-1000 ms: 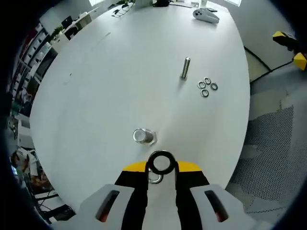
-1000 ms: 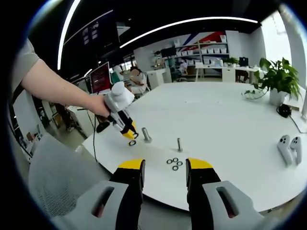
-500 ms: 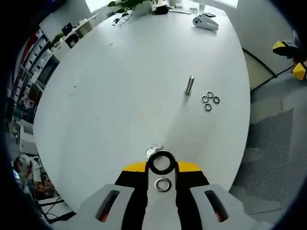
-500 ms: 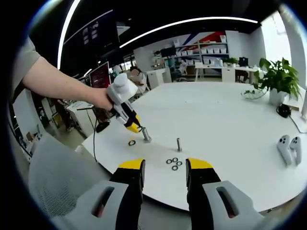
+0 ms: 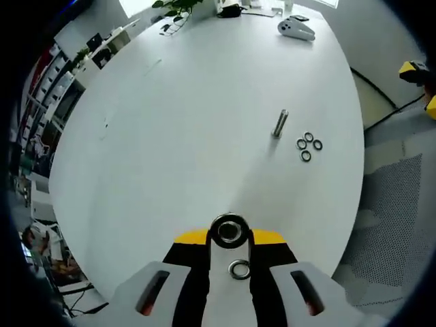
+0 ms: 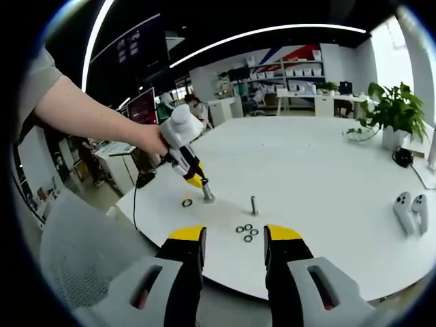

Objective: Place the washer onto the threaded stud by aligning its center hole with the stud, sliding it down to the base, and recovering from edge contact or off-axis alignment until the washer reaches the visible bottom stop.

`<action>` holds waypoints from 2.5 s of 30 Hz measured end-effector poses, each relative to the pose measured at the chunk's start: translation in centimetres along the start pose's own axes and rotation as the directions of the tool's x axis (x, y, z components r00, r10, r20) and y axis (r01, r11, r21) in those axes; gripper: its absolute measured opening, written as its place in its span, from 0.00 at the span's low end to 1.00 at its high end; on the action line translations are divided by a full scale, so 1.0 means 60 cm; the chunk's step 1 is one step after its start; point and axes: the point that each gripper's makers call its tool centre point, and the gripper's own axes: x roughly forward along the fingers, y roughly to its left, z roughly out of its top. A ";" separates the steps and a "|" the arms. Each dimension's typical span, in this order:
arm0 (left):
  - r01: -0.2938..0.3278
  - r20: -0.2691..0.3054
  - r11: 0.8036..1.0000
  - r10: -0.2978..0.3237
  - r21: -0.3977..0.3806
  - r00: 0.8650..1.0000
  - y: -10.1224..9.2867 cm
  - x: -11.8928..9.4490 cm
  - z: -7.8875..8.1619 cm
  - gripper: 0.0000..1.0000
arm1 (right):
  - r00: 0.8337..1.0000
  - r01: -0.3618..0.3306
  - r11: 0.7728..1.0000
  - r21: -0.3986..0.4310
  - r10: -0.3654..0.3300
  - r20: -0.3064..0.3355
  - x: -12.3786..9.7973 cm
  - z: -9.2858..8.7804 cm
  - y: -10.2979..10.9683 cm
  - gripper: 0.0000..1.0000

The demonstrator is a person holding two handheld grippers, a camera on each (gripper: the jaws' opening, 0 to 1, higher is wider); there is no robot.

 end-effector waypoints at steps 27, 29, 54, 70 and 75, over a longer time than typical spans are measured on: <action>0.018 -0.069 0.998 -0.013 0.065 0.998 -0.002 0.052 -0.012 0.19 | 1.000 0.010 1.000 -0.005 -0.010 -0.010 0.001 -0.003 -0.004 0.35; 0.019 -0.074 0.997 -0.014 0.070 0.997 -0.003 0.057 -0.014 0.19 | 1.000 0.011 1.000 -0.005 -0.011 -0.010 0.001 -0.003 -0.004 0.35; 0.035 -0.089 0.999 -0.034 0.002 0.995 -0.007 0.086 -0.024 0.19 | 1.000 0.012 1.000 -0.012 -0.013 -0.015 0.000 -0.005 -0.005 0.35; 0.031 -0.088 0.999 -0.034 -0.034 0.996 -0.006 0.090 -0.041 0.22 | 1.000 0.009 1.000 -0.017 -0.010 -0.025 0.001 -0.007 -0.005 0.35; 0.023 -0.080 0.998 -0.028 -0.062 0.996 -0.003 0.082 -0.052 0.23 | 1.000 0.002 1.000 -0.012 -0.002 -0.030 0.001 -0.008 -0.003 0.35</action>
